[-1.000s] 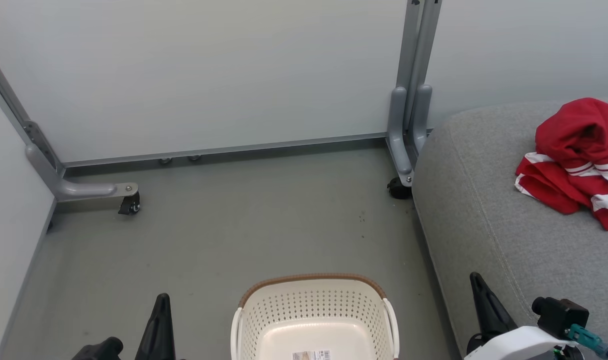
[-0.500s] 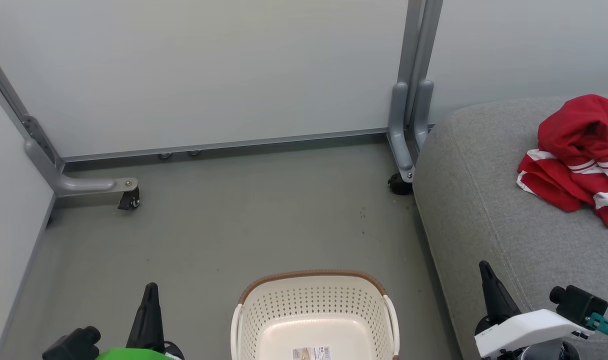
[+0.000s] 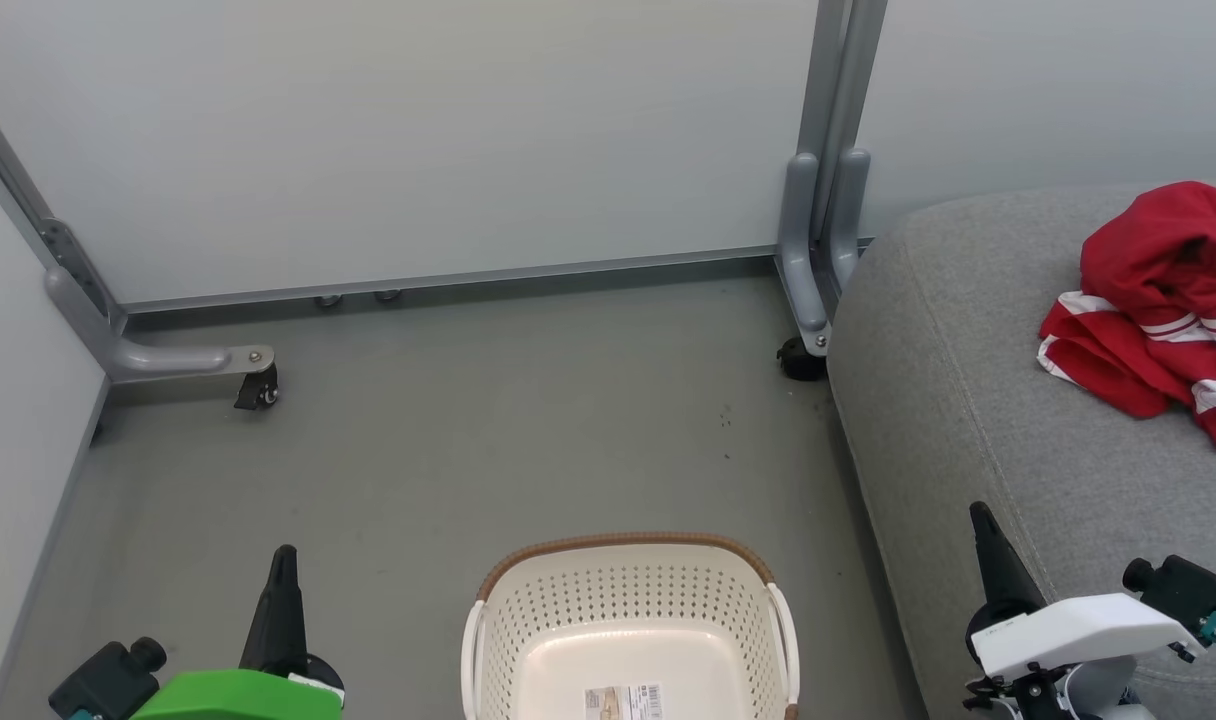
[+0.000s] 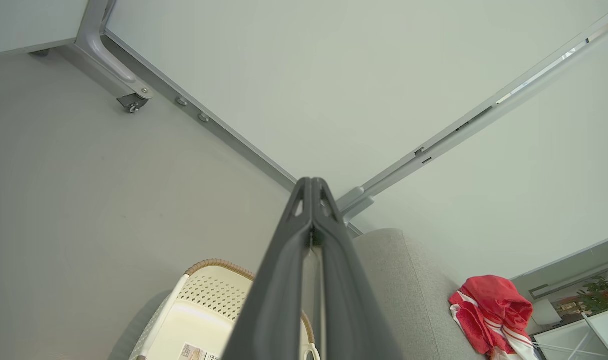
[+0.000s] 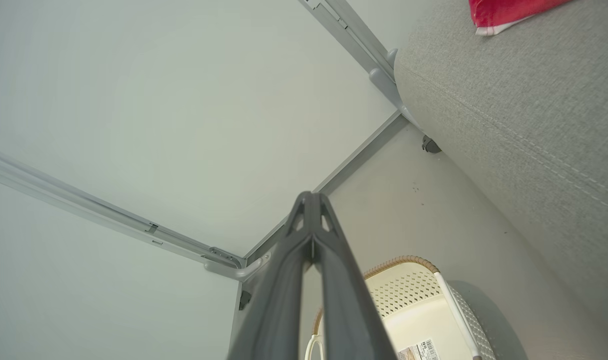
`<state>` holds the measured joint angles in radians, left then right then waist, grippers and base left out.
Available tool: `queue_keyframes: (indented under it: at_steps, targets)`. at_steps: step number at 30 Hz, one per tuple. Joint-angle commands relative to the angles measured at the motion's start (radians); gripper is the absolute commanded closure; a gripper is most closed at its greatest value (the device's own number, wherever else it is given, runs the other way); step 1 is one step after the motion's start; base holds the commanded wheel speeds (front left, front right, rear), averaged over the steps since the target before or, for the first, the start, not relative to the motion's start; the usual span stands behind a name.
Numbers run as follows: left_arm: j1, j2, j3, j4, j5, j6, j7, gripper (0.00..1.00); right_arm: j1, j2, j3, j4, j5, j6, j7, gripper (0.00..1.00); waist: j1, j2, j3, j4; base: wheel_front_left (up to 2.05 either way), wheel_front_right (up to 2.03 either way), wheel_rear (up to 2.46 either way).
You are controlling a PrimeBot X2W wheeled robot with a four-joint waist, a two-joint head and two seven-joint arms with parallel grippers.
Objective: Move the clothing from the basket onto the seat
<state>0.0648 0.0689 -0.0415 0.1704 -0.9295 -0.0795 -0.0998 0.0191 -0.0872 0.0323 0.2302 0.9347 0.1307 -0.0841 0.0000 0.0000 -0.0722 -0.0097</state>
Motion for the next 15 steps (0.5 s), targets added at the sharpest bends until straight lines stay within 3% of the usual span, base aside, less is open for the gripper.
queue_keyframes:
  at_steps: [1, 15]
  targets:
    - [-0.033, 0.007, 0.007, -0.005, -0.031, -0.007, 0.007, 1.00, -0.028, -0.002, -0.009, -0.008, 0.031, 0.000, 0.006, 1.00, 0.0000, 0.0000, 0.001, 0.000, 0.00, 0.00, 0.00]
    - [-0.067, 0.008, 0.033, 0.012, -0.190, -0.018, 0.048, 1.00, -0.054, 0.003, -0.037, -0.003, 0.184, 0.000, 0.048, 1.00, 0.0000, 0.0000, 0.014, 0.002, 0.00, 0.00, 0.00]
